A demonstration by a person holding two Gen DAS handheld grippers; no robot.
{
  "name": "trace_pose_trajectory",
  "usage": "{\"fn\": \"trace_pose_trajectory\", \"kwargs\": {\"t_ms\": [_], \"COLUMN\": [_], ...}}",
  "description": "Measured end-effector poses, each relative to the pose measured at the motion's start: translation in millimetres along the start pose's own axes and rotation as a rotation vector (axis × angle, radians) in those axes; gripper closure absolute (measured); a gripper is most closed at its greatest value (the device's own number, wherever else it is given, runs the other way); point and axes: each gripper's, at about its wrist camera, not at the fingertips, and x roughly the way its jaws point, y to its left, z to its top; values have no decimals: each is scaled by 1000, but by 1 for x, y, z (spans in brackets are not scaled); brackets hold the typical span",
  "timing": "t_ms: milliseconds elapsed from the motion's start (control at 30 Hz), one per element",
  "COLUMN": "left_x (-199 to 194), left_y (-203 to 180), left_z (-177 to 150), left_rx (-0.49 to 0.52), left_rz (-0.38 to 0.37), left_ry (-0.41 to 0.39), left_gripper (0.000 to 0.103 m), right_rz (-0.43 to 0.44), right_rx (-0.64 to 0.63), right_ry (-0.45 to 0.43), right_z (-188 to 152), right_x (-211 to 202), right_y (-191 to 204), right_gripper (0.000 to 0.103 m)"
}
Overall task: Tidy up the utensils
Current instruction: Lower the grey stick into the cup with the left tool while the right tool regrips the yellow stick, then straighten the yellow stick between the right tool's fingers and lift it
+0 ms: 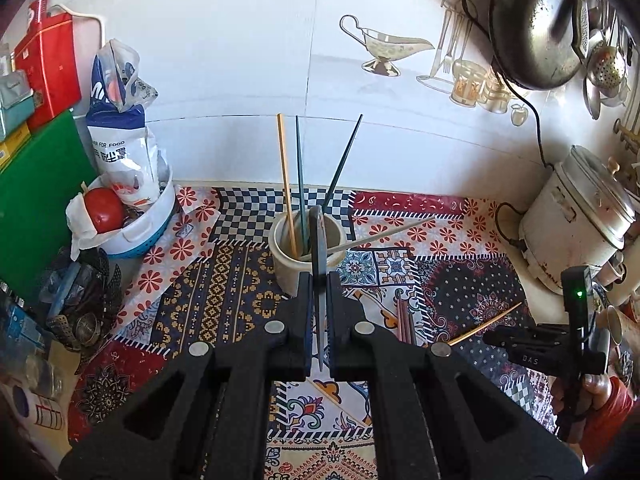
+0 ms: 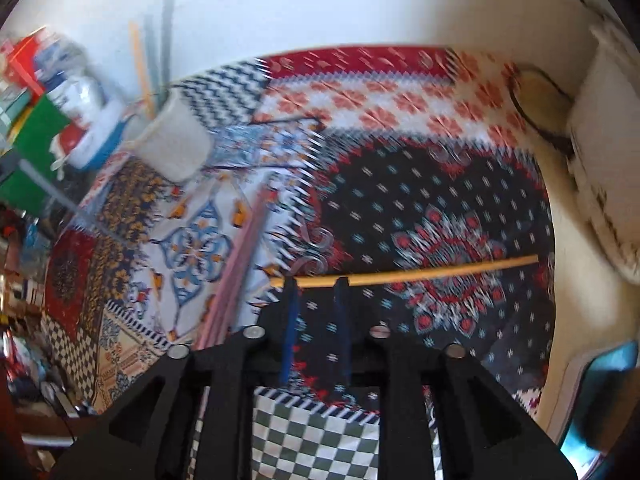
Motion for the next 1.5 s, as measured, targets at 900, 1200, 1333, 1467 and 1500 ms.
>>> {"fn": "trace_pose_trajectory", "kwargs": {"t_ms": [900, 1200, 1333, 1467, 1500], "left_x": [10, 8, 9, 10, 9], "left_y": [16, 12, 13, 14, 14], "left_z": [5, 7, 6, 6, 6], "left_rx": [-85, -81, -87, -96, -94], "left_rz": [1, -13, -11, -10, -9], "left_ry": [-8, -16, -12, -7, -8], "left_gripper": [99, 99, 99, 99, 99], "right_rz": [-169, -105, -121, -61, -49], "right_rx": [93, -82, -27, 103, 133], "right_ry": [-22, 51, 91, 116, 113], "right_z": [0, -7, -7, 0, 3], "right_x": [36, 29, 25, 23, 24], "right_y": [-54, -51, -64, -78, -80], "right_gripper": [83, 101, 102, 95, 88]}}
